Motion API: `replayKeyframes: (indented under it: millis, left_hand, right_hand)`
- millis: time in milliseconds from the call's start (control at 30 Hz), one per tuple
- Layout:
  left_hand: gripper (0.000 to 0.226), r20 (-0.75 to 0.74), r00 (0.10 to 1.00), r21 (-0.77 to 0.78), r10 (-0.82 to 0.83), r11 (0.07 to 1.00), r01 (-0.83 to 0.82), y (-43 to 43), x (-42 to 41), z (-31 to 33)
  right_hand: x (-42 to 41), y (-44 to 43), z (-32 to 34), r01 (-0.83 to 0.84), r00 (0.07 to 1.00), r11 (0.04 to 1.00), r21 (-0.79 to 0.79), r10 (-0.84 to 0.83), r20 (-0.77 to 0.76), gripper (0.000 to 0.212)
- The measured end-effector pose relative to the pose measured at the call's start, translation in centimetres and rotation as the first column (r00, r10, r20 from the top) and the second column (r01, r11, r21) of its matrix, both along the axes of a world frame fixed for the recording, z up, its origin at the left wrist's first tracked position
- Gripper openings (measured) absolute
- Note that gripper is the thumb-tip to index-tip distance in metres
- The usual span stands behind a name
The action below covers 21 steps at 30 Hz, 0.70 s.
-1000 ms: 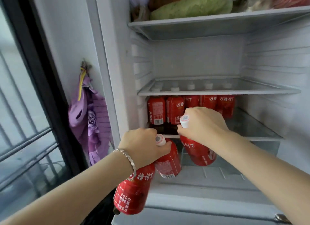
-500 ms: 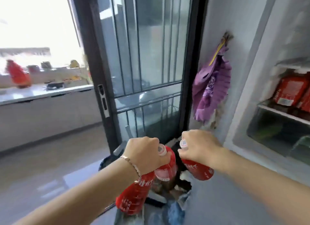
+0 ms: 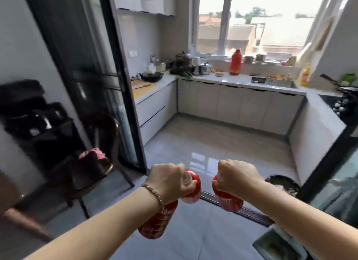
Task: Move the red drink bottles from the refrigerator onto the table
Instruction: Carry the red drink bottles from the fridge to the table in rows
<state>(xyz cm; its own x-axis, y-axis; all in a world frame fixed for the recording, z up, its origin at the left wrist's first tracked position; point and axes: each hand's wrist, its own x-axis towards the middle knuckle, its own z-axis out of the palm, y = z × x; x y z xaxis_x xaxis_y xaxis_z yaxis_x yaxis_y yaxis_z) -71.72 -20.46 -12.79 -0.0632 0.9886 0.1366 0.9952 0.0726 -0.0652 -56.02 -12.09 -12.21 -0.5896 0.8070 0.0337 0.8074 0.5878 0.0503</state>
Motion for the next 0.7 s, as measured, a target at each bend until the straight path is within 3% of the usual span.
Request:
replayKeyframes:
  millis: [133,267,433,700]
  left_hand:
    - [0.051,-0.017,0.97,-0.042,0.244,0.969,-0.245,-8.3,-13.2,-0.9]
    - [0.053,-0.001,0.879,-0.065,0.477,0.877,-0.476,-16.6,-23.9,-1.5]
    - [0.051,0.028,0.715,-0.077,0.699,0.714,-0.695,-24.9,-34.5,-2.7]
    - [0.044,0.084,0.425,-0.154,0.901,0.433,-0.888,-31.9,-49.2,-4.4]
  right_hand:
    - [-15.4,-4.8,-0.8,-0.221,0.975,0.974,-0.052,0.222,0.01,0.035]
    - [-28.8,-10.0,-1.2,-0.419,0.908,0.9,-0.118,0.418,-0.029,0.031]
    - [-43.5,-15.5,-2.6,-0.577,0.814,0.785,-0.226,0.577,-0.072,0.027]
    - [-64.0,-21.0,-5.7,-0.746,0.642,0.576,-0.333,0.755,-0.133,0.047]
